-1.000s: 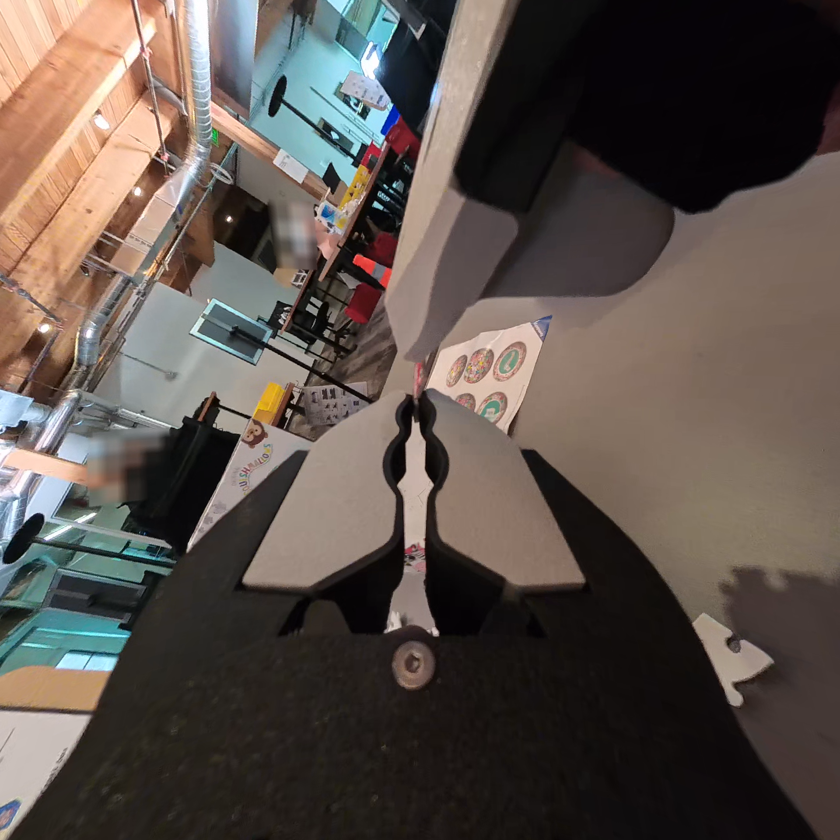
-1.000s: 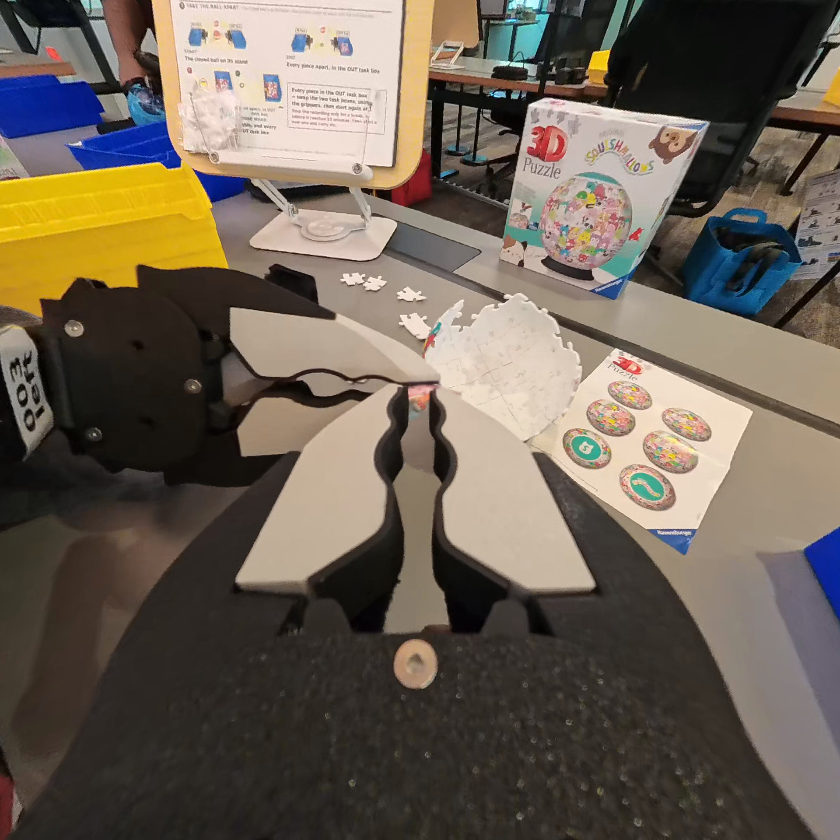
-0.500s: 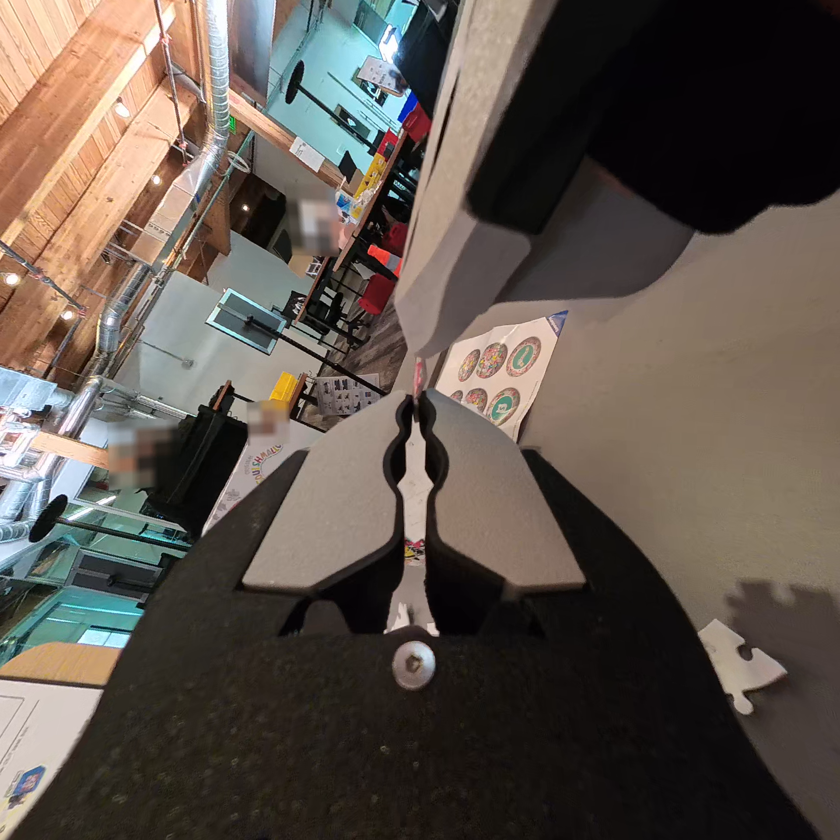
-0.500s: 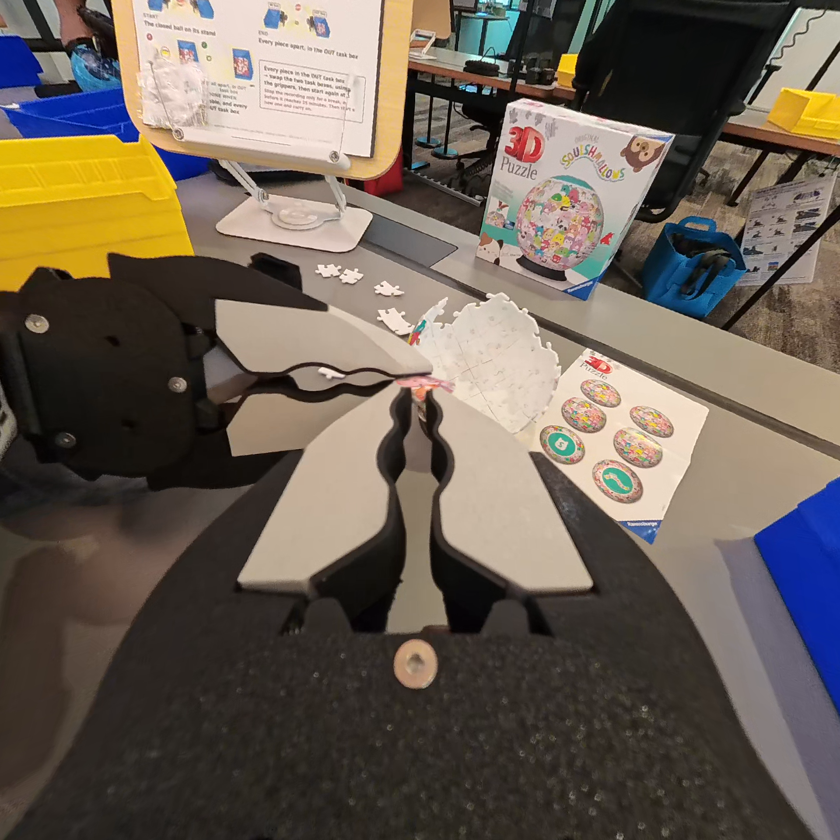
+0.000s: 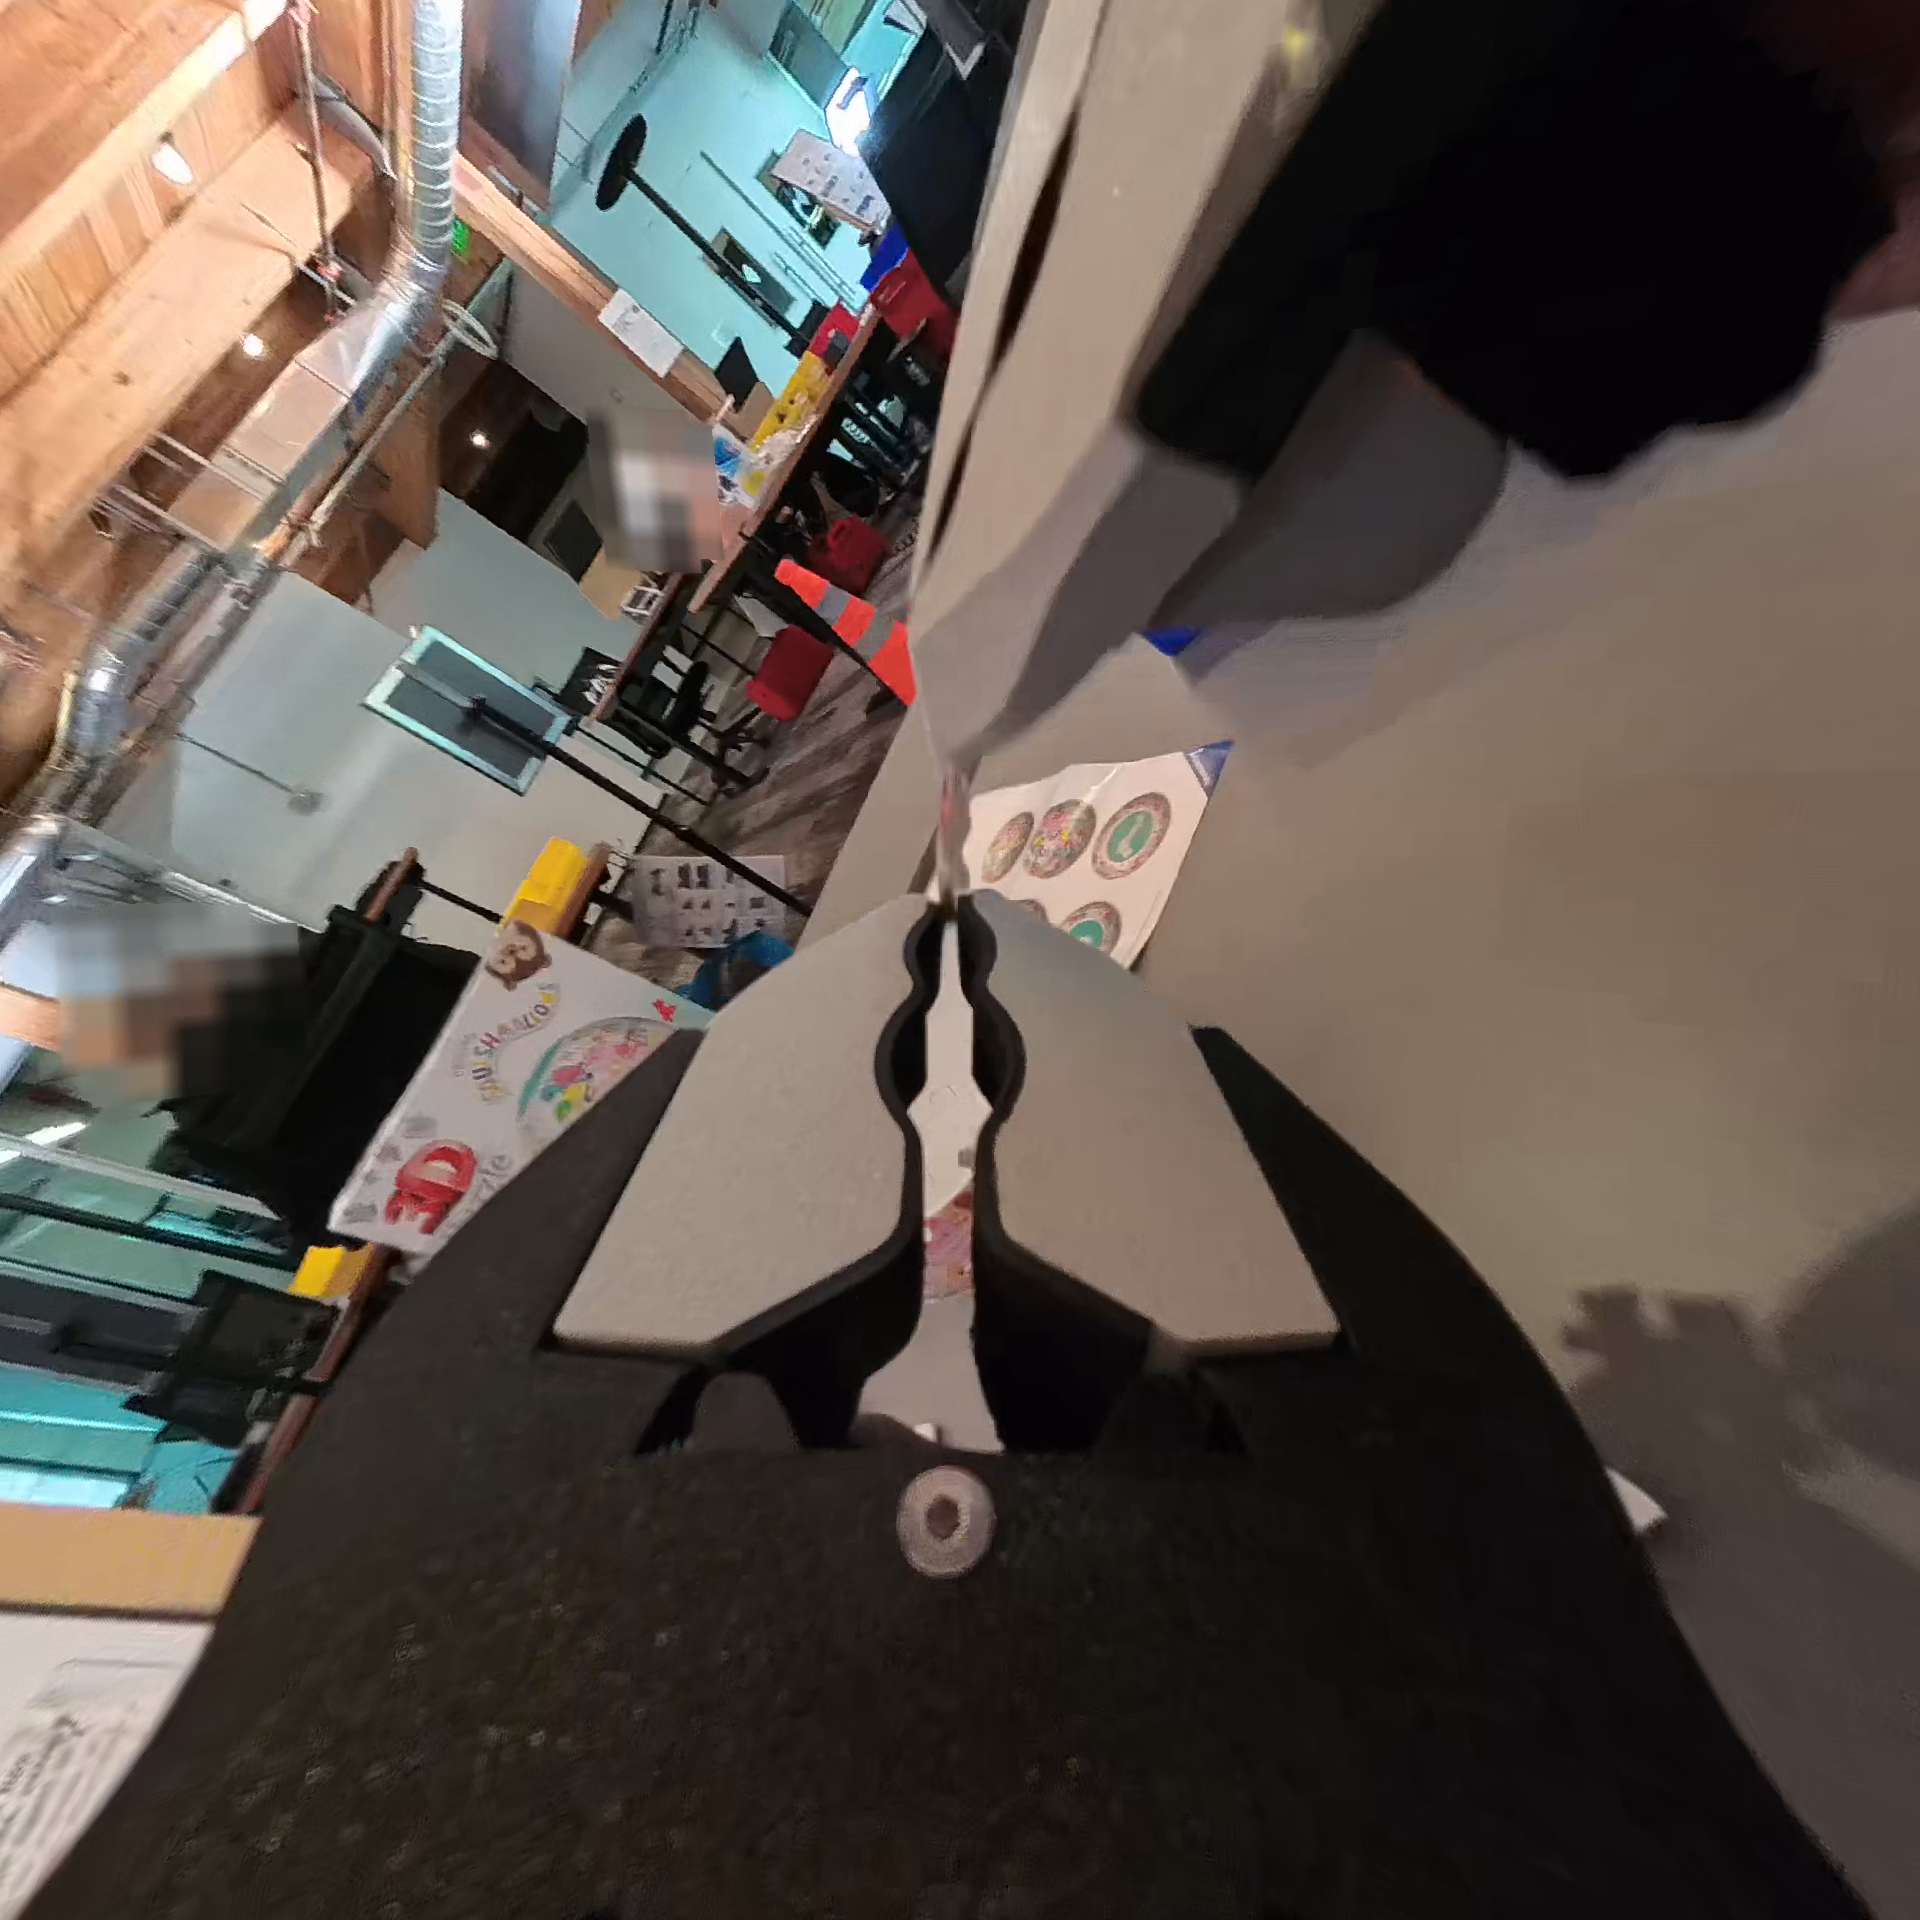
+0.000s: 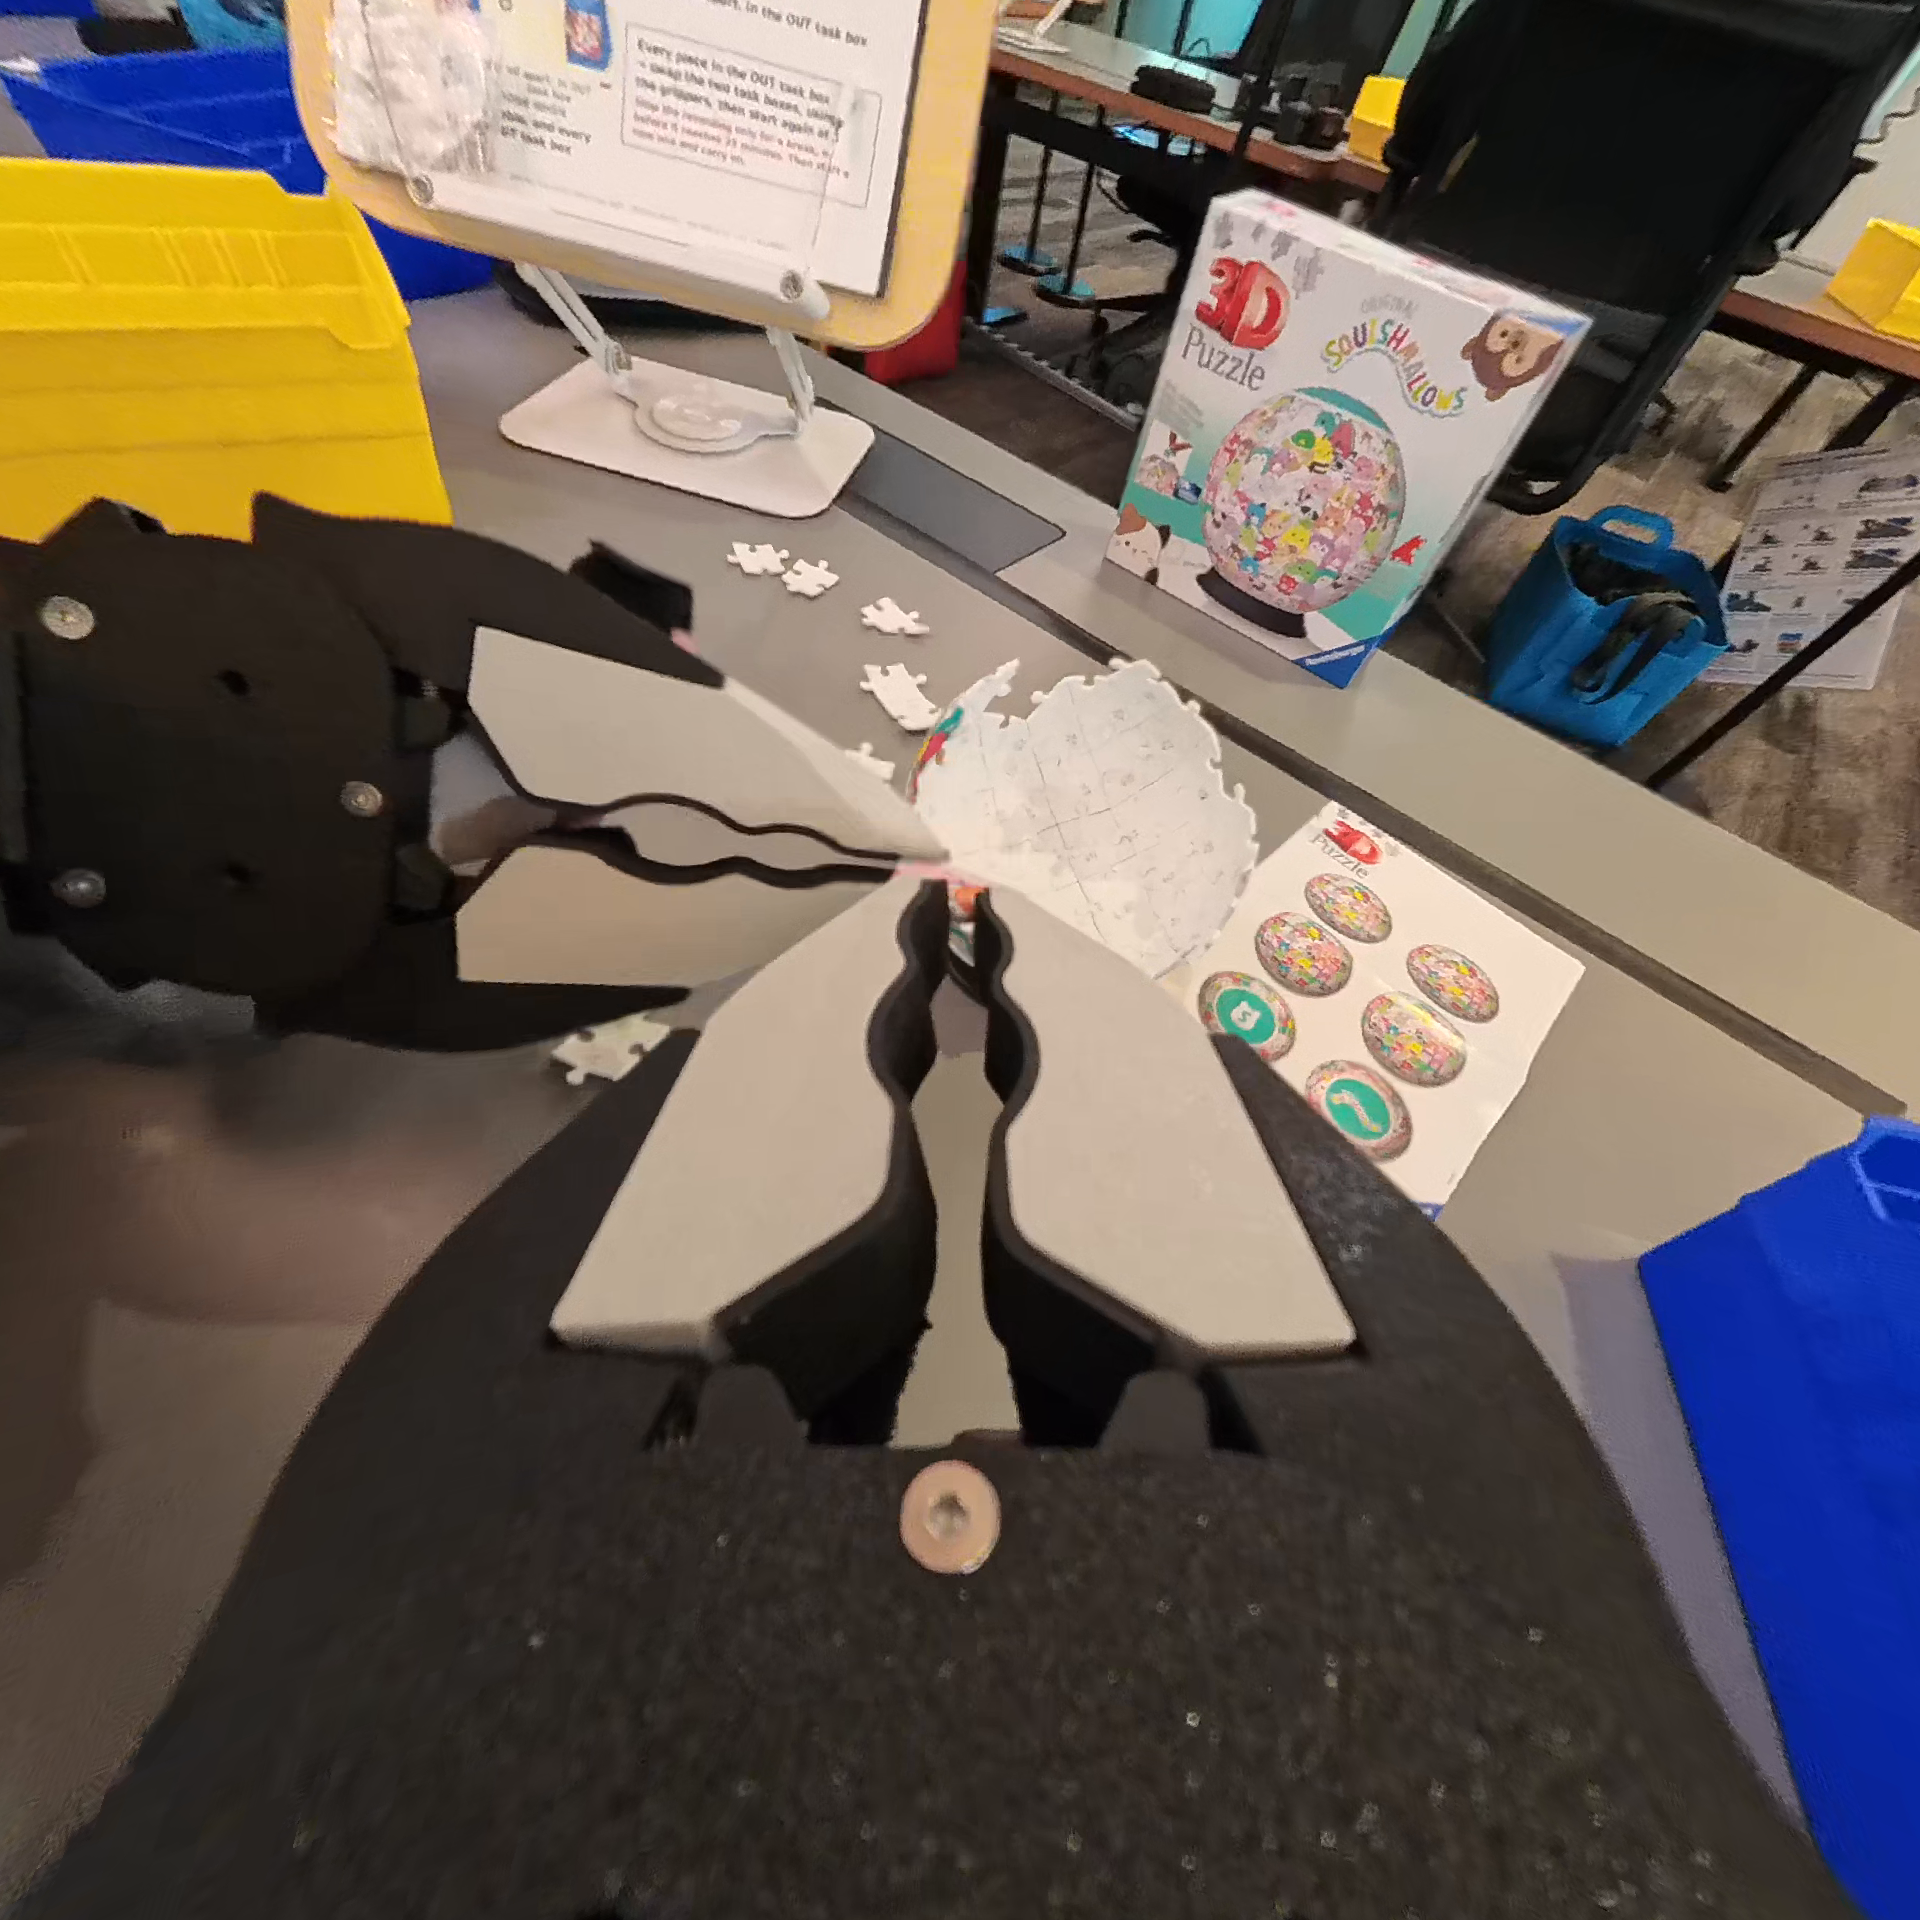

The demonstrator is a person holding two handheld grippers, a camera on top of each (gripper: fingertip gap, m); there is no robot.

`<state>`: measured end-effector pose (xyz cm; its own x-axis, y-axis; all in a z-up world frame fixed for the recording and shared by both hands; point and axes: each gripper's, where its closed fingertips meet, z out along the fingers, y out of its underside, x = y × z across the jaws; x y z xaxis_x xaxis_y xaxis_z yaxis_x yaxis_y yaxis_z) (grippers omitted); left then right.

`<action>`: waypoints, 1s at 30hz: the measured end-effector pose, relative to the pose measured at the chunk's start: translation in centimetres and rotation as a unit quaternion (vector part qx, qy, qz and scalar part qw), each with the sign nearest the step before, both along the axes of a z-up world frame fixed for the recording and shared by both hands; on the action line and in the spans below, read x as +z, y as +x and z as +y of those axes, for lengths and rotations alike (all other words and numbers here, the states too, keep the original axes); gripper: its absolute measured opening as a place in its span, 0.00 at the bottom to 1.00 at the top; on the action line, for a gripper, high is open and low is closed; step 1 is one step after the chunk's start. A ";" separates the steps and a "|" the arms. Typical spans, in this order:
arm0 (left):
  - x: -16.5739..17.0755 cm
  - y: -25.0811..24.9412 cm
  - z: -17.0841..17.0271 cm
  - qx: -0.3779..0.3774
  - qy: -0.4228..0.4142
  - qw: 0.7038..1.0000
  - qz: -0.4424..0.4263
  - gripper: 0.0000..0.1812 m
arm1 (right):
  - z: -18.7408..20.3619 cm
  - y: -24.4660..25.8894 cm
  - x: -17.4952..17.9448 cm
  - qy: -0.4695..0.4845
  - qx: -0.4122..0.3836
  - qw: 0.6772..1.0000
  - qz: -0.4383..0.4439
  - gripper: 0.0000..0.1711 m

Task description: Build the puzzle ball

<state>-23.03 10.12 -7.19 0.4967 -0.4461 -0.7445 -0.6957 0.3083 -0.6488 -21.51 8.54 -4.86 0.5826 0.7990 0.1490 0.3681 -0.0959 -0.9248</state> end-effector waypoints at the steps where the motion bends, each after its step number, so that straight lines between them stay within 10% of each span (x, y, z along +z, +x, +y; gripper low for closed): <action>1: -0.3 -0.6 0.0 0.003 -0.012 1.000 -0.006 0.01 | 0.1 0.2 0.5 -0.003 0.014 1.000 0.007 0.03; 9: -1.9 -8.1 0.8 -0.031 -0.214 0.956 -0.196 0.02 | 6.5 -1.3 3.4 0.043 0.139 0.984 -0.102 0.03; 20: -5.1 -14.8 15.9 -0.047 -0.376 0.844 -0.378 0.12 | 12.5 -9.3 -3.0 -0.007 0.161 0.970 -0.184 0.03; 30: -7.2 -13.2 15.6 -0.055 -0.391 0.862 -0.317 0.06 | 13.5 -12.2 -3.7 -0.036 0.211 0.942 -0.258 0.03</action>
<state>-36.27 25.72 -14.38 0.6161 -0.7587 0.2116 -0.1185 -0.3548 -0.9274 -33.73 22.05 -8.60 0.0750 0.9623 0.2616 0.7869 0.1040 -0.6082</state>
